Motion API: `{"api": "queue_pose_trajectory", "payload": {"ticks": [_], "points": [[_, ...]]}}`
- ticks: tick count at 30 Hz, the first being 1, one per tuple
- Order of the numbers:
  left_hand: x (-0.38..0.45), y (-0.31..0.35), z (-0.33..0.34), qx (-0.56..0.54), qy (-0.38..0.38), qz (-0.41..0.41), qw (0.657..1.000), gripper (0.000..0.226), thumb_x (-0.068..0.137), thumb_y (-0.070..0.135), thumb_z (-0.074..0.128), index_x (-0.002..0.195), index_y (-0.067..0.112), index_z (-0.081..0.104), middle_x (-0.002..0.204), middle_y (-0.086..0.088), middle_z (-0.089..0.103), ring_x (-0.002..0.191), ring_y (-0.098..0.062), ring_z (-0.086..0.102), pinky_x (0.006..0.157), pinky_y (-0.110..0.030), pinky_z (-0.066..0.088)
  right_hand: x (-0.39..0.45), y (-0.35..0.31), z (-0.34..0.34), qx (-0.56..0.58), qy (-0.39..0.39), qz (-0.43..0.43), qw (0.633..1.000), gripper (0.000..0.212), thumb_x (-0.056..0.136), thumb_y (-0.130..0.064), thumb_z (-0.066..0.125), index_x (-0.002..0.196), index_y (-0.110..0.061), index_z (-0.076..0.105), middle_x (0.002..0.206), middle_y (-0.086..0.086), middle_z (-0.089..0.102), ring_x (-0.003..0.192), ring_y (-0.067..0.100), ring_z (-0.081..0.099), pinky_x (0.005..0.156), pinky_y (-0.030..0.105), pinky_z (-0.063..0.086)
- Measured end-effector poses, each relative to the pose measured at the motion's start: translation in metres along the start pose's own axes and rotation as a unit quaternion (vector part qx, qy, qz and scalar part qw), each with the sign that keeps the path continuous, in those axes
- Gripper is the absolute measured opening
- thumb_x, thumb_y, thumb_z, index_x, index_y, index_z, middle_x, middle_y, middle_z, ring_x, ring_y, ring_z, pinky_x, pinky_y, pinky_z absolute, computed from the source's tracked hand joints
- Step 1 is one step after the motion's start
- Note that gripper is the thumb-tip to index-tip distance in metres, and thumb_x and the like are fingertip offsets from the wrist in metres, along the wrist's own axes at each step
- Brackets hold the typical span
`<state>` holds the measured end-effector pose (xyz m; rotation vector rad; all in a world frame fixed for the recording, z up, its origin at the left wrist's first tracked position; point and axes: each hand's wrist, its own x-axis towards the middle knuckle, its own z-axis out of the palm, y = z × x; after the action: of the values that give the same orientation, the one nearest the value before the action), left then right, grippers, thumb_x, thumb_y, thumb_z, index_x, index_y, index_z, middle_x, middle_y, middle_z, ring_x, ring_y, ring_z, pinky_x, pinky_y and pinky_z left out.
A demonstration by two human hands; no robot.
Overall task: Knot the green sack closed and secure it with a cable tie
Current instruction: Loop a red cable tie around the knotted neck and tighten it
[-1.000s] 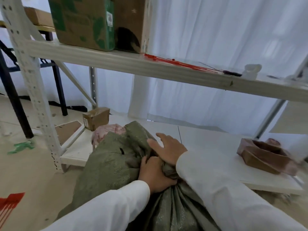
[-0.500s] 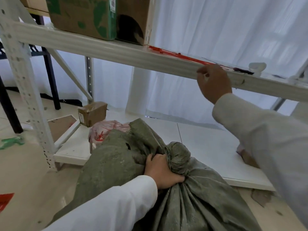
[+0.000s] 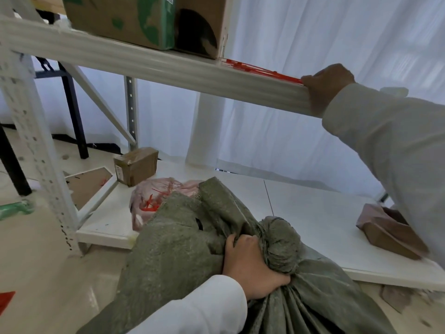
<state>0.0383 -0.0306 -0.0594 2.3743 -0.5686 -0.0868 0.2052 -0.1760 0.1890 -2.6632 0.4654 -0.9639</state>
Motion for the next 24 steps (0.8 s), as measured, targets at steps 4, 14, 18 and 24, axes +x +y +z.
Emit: {"api": "queue_pose_trajectory", "payload": {"ticks": [4,14,18,24], "points": [[0.002,0.000,0.000,-0.012,-0.002,-0.010,1.000,0.045,0.063,0.059,0.060,0.095,0.028,0.061,0.090,0.013,0.052,0.112,-0.013,0.045,0.116,-0.039,0.008,0.006,0.001,0.000,-0.004,0.001,-0.007,1.000,0.035,0.084,-0.031,0.045,0.110,-0.020,0.065,0.118,0.005,0.062,0.118,0.029,0.050,0.101,0.042,0.037],[0.002,0.000,0.001,-0.013,-0.004,-0.014,1.000,0.046,0.063,0.059,0.060,0.096,0.027,0.061,0.087,0.013,0.046,0.112,-0.013,0.045,0.116,-0.036,0.006,0.001,-0.002,-0.005,0.065,0.066,0.001,0.996,0.028,0.080,-0.025,0.047,0.093,-0.019,0.071,0.103,0.005,0.071,0.100,0.030,0.062,0.095,0.039,0.044],[0.002,-0.001,0.004,-0.006,0.005,-0.015,1.000,0.049,0.060,0.062,0.057,0.094,0.027,0.061,0.086,0.014,0.047,0.112,-0.012,0.045,0.115,-0.038,0.009,0.001,-0.001,-0.015,0.125,0.116,-0.025,0.985,0.030,0.088,-0.026,0.044,0.102,-0.015,0.068,0.108,0.005,0.070,0.103,0.024,0.062,0.080,0.021,0.041],[0.000,0.001,0.000,-0.009,0.004,-0.008,1.000,0.040,0.068,0.056,0.061,0.096,0.027,0.062,0.089,0.012,0.049,0.116,-0.014,0.044,0.116,-0.037,0.007,-0.038,-0.018,-0.048,0.337,0.223,-0.111,0.908,0.015,0.090,-0.015,0.031,0.093,-0.018,0.046,0.069,-0.015,0.042,0.055,-0.005,0.043,0.058,0.006,0.032]]}}
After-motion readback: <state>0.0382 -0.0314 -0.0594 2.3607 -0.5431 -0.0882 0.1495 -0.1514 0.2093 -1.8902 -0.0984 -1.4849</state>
